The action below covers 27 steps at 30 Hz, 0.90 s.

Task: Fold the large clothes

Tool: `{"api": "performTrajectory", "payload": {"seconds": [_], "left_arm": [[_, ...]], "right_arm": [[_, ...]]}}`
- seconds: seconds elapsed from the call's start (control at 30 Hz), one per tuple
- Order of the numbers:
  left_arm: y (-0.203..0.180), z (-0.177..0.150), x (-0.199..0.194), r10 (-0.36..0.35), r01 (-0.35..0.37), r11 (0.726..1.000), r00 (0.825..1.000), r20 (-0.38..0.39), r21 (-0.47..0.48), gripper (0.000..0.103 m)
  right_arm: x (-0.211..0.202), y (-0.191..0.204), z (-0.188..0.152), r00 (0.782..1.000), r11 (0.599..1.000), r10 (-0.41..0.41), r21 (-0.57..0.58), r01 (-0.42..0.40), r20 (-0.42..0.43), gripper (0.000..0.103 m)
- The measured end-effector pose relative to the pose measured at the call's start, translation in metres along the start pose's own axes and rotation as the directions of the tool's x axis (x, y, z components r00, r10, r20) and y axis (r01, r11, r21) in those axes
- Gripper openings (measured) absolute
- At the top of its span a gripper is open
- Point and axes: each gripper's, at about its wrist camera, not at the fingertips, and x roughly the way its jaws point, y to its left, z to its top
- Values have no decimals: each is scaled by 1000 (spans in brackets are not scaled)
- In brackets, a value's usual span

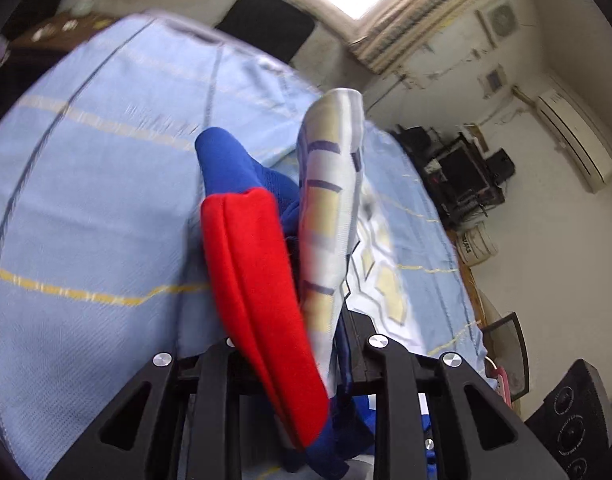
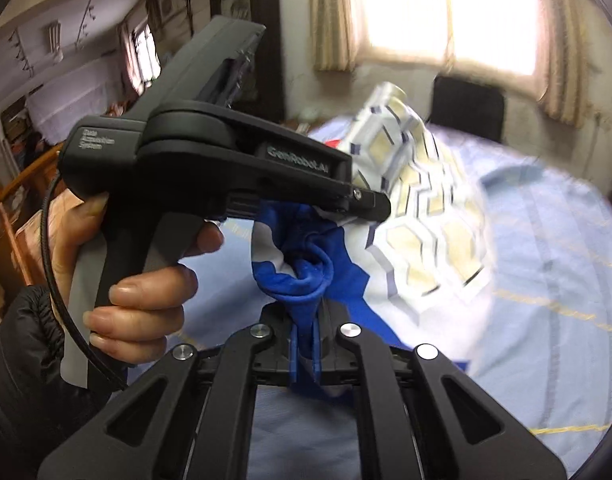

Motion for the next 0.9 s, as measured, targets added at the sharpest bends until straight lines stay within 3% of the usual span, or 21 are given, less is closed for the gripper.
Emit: {"api": "performTrajectory", "payload": {"seconds": [0.13, 0.17, 0.3, 0.37, 0.47, 0.53, 0.6, 0.67, 0.77, 0.83, 0.9], "left_arm": [[32, -2, 18, -21, 19, 998, 999, -33, -66, 30], [31, -1, 18, -18, 16, 998, 999, -31, -57, 31], [36, -1, 17, 48, -49, 997, 999, -16, -54, 56], [40, -1, 8, 40, -40, 997, 999, -4, -71, 56], [38, -2, -13, 63, -60, 996, 997, 49, -59, 53], [31, -7, -33, 101, -97, 994, 989, 110, -41, 52], [24, -14, -57, 95, -92, 995, 981, 171, -23, 52], [13, -24, -69, 63, -66, 998, 978, 200, 6, 52], [-8, -39, -53, 80, -93, 993, 985, 154, 79, 52], [-12, -44, -29, 141, -150, 983, 986, 85, 107, 52], [-17, -47, -2, 209, -212, 969, 977, 38, 126, 55]], "right_arm": [[44, -11, -10, 989, 994, 66, 95, -53, -130, 2], [48, -12, -12, 988, 993, 71, 104, -56, -138, 2], [53, -15, -10, 987, 992, 72, 109, -57, -144, 2], [52, -13, -9, 987, 993, 71, 106, -56, -142, 3], [36, -13, -10, 985, 983, 139, 137, -124, -105, 9], [19, -30, -13, 979, 970, 192, 162, -179, -68, 20], [-10, -36, -12, 982, 970, 190, 154, -188, 1, 34], [-39, -48, -12, 985, 976, 157, 142, -166, 72, 38], [-58, -68, -11, 990, 979, 96, 171, -113, 108, 37], [-51, -80, -9, 995, 980, 45, 188, -60, 87, 19], [-36, -94, -14, 998, 975, 39, 215, -47, 43, 13]]}}
